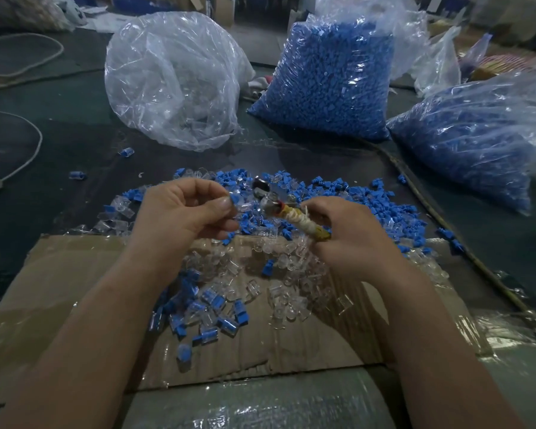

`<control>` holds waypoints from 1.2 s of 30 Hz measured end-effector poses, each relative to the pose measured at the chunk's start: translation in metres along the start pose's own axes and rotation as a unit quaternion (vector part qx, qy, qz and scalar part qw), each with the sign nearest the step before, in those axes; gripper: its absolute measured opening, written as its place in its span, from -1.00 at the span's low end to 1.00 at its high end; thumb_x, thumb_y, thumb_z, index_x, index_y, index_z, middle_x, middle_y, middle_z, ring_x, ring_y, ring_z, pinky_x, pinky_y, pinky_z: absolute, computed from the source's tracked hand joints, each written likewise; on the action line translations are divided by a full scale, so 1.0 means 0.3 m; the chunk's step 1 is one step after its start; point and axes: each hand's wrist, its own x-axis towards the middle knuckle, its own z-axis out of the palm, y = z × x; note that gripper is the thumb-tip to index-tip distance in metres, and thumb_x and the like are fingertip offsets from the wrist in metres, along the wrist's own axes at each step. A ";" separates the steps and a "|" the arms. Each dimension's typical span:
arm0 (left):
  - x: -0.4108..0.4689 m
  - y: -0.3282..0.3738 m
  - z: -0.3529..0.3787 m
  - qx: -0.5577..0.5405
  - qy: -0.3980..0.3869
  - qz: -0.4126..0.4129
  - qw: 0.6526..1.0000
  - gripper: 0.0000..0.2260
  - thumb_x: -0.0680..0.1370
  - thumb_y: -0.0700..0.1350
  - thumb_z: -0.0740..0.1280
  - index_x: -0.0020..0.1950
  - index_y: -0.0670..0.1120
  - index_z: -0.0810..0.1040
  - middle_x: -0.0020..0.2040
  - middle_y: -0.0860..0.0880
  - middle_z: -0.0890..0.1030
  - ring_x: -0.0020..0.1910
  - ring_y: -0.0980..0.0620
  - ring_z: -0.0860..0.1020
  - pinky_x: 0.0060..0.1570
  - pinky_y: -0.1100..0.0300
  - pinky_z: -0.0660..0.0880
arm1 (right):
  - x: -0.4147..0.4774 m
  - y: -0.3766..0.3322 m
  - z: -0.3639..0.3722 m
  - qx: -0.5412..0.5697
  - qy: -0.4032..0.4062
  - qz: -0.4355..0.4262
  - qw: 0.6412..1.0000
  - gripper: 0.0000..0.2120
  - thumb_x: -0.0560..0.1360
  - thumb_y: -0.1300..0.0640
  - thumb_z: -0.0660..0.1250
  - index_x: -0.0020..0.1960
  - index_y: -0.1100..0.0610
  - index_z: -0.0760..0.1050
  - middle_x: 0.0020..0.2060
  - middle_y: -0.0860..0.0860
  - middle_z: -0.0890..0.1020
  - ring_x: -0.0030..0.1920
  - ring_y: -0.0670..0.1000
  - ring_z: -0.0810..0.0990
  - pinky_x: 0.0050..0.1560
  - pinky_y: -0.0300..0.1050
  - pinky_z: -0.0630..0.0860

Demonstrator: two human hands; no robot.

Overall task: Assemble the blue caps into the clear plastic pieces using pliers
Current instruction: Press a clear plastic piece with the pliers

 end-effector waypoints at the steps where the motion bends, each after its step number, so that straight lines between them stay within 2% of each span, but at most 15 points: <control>1: 0.002 0.004 -0.017 0.010 -0.010 -0.005 1.000 -0.91 0.31 -0.22 0.37 -0.21 -0.12 0.58 -0.38 -0.05 0.65 -0.45 0.08 0.60 -0.48 0.32 0.49 | 0.001 0.012 -0.004 -0.005 0.003 0.010 1.000 -0.66 0.35 0.28 0.37 0.11 0.08 0.49 -0.18 -0.12 0.45 -0.11 -0.06 0.43 -0.20 -0.31 0.33; 4: 0.000 0.021 -0.044 0.046 -0.061 -0.020 0.997 -0.89 0.28 -0.19 0.36 -0.28 -0.05 0.66 -0.39 -0.06 0.64 -0.49 0.11 0.54 -0.53 0.35 0.43 | 0.006 0.048 -0.010 -0.022 0.019 0.040 0.999 -0.69 0.36 0.19 0.42 0.09 0.06 0.49 -0.20 -0.14 0.44 -0.12 -0.04 0.44 -0.22 -0.19 0.32; 6: 0.002 0.024 -0.049 0.078 -0.084 -0.032 0.993 -0.80 0.34 -0.29 0.36 -0.31 0.00 0.67 -0.41 -0.06 0.62 -0.52 0.13 0.50 -0.53 0.34 0.39 | 0.008 0.065 -0.010 -0.039 0.024 0.064 0.997 -0.68 0.36 0.13 0.42 0.10 0.05 0.48 -0.20 -0.13 0.44 -0.13 -0.04 0.44 -0.19 -0.15 0.33; 8: 0.008 0.026 -0.060 0.110 -0.106 -0.049 0.987 -0.71 0.41 -0.36 0.31 -0.34 -0.02 0.67 -0.44 -0.07 0.60 -0.54 0.12 0.46 -0.54 0.35 0.33 | 0.010 0.075 -0.010 -0.055 0.023 0.086 0.995 -0.68 0.35 0.07 0.43 0.08 0.05 0.47 -0.19 -0.10 0.46 -0.17 -0.05 0.45 -0.18 -0.12 0.39; 10: 0.009 0.035 -0.075 0.133 -0.149 -0.070 0.977 -0.76 0.37 -0.36 0.33 -0.36 -0.06 0.66 -0.45 -0.10 0.59 -0.52 0.08 0.42 -0.56 0.35 0.29 | 0.012 0.084 -0.011 -0.070 0.018 0.103 0.992 -0.70 0.34 0.00 0.44 0.00 0.07 0.47 -0.23 -0.10 0.47 -0.22 -0.08 0.44 -0.19 -0.10 0.43; 12: 0.008 0.044 -0.096 0.140 -0.203 -0.088 0.965 -0.90 0.21 -0.28 0.46 -0.37 -0.10 0.65 -0.44 -0.12 0.58 -0.52 0.09 0.42 -0.58 0.38 0.30 | 0.014 0.095 -0.013 -0.075 0.007 0.124 0.989 -0.70 0.33 -0.05 0.45 -0.04 0.05 0.47 -0.22 -0.09 0.49 -0.23 -0.08 0.45 -0.15 -0.07 0.46; 16: -0.001 0.050 -0.116 0.173 -0.277 -0.097 0.940 -0.77 0.06 0.01 0.40 -0.37 -0.07 0.65 -0.48 -0.06 0.56 -0.56 0.17 0.42 -0.60 0.42 0.28 | 0.017 0.117 -0.018 -0.075 -0.007 0.165 0.983 -0.68 0.30 -0.11 0.47 -0.06 -0.01 0.45 -0.20 -0.09 0.50 -0.18 -0.06 0.46 -0.13 -0.06 0.44; 20: -0.001 0.044 -0.129 0.215 -0.312 -0.101 0.920 -0.80 0.09 0.00 0.39 -0.37 -0.06 0.66 -0.51 -0.03 0.54 -0.59 0.22 0.38 -0.57 0.42 0.27 | 0.019 0.137 -0.018 -0.092 -0.002 0.193 0.977 -0.62 0.29 -0.14 0.46 0.00 0.00 0.46 -0.19 -0.10 0.48 -0.14 -0.04 0.45 -0.14 -0.08 0.40; 22: 0.001 0.041 -0.135 0.242 -0.326 -0.096 0.909 -0.91 0.17 -0.12 0.42 -0.36 -0.05 0.67 -0.46 -0.04 0.59 -0.52 0.21 0.45 -0.49 0.41 0.37 | 0.019 0.143 -0.018 -0.097 -0.004 0.203 0.974 -0.57 0.29 -0.15 0.46 0.05 0.01 0.46 -0.17 -0.09 0.47 -0.13 -0.04 0.45 -0.13 -0.09 0.38; 24: -0.001 0.038 -0.138 0.261 -0.343 -0.090 0.898 -0.93 0.24 -0.19 0.45 -0.35 -0.02 0.68 -0.38 -0.05 0.63 -0.43 0.17 0.53 -0.38 0.39 0.45 | 0.018 0.148 -0.017 -0.093 -0.003 0.209 0.973 -0.54 0.28 -0.15 0.47 0.08 0.03 0.47 -0.18 -0.09 0.46 -0.14 -0.05 0.44 -0.15 -0.10 0.35; 27: -0.007 0.043 -0.134 0.262 -0.352 -0.094 0.894 -0.93 0.24 -0.15 0.53 -0.34 -0.01 0.68 -0.42 0.00 0.61 -0.45 0.21 0.52 -0.38 0.41 0.43 | 0.015 0.151 -0.015 -0.093 -0.002 0.214 0.972 -0.50 0.27 -0.14 0.48 0.11 0.04 0.46 -0.23 -0.11 0.42 -0.21 -0.09 0.39 -0.22 -0.13 0.29; 29: -0.010 0.048 -0.127 0.258 -0.332 -0.096 0.902 -0.87 0.18 -0.02 0.47 -0.33 -0.03 0.68 -0.38 -0.02 0.64 -0.42 0.17 0.56 -0.36 0.42 0.45 | 0.014 0.155 -0.014 -0.092 -0.002 0.221 0.971 -0.46 0.27 -0.14 0.49 0.15 0.05 0.45 -0.22 -0.12 0.42 -0.22 -0.10 0.38 -0.26 -0.15 0.28; 31: -0.006 0.043 -0.112 0.267 -0.272 -0.083 0.921 -0.84 0.18 0.02 0.45 -0.31 0.00 0.67 -0.33 -0.02 0.66 -0.37 0.16 0.59 -0.34 0.43 0.46 | 0.013 0.160 -0.013 -0.088 -0.005 0.229 0.969 -0.41 0.26 -0.15 0.49 0.20 0.05 0.43 -0.15 -0.10 0.44 -0.15 -0.08 0.40 -0.20 -0.14 0.29; 34: 0.004 0.014 -0.068 0.286 -0.100 -0.028 0.953 -0.97 0.30 -0.08 0.46 -0.31 0.00 0.64 -0.33 0.02 0.65 -0.37 0.18 0.58 -0.37 0.41 0.43 | 0.016 0.168 -0.011 -0.099 -0.018 0.242 0.965 -0.36 0.24 -0.16 0.49 0.24 0.03 0.40 0.01 -0.04 0.49 0.02 -0.01 0.43 -0.07 -0.09 0.35; 36: 0.006 -0.014 -0.034 0.344 0.005 0.029 0.939 -0.95 0.38 -0.14 0.45 -0.25 0.01 0.64 -0.40 0.02 0.60 -0.40 0.17 0.56 -0.31 0.31 0.47 | 0.018 0.171 -0.010 -0.111 -0.027 0.246 0.963 -0.34 0.24 -0.18 0.49 0.25 0.03 0.38 0.10 -0.02 0.49 0.09 0.02 0.40 0.00 -0.06 0.34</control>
